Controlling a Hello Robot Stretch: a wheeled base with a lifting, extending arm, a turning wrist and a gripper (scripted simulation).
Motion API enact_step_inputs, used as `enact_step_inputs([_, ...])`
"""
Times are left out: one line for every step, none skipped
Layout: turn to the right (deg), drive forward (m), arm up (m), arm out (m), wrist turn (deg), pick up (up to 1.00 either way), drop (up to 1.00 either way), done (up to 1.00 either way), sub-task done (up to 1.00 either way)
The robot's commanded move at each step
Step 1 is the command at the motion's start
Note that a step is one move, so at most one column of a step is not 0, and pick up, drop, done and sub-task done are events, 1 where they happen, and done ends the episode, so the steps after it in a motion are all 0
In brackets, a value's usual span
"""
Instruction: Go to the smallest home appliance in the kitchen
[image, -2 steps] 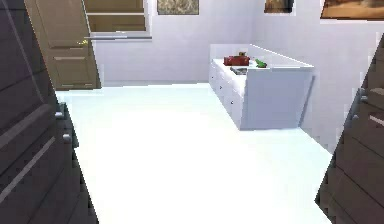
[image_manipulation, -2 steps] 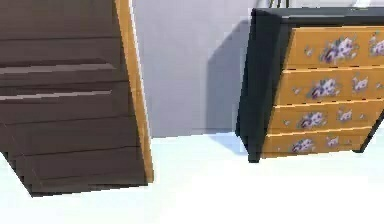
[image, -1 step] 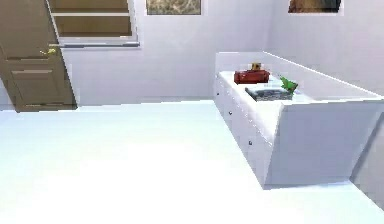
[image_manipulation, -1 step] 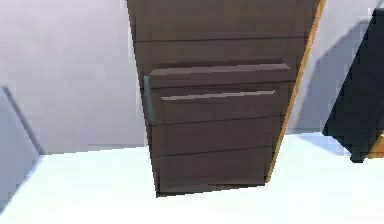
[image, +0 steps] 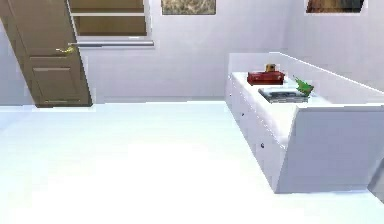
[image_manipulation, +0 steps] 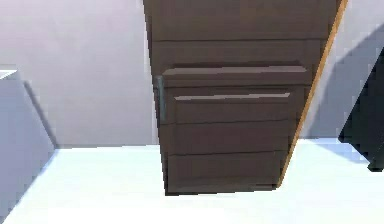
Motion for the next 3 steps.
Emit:
enact_step_inputs([0.0, 0.35, 0.00, 0.00, 0.0, 0.00, 0.00, 0.00, 0.00])
enact_step_inputs([-45.0, 0.00, 0.00, 0.00, 0.0, 0.00, 0.00, 0.00, 0.00])
enact_step_inputs([-33.0, 0.00, 0.00, 0.00, 0.0, 0.00, 0.00, 0.00, 0.00])
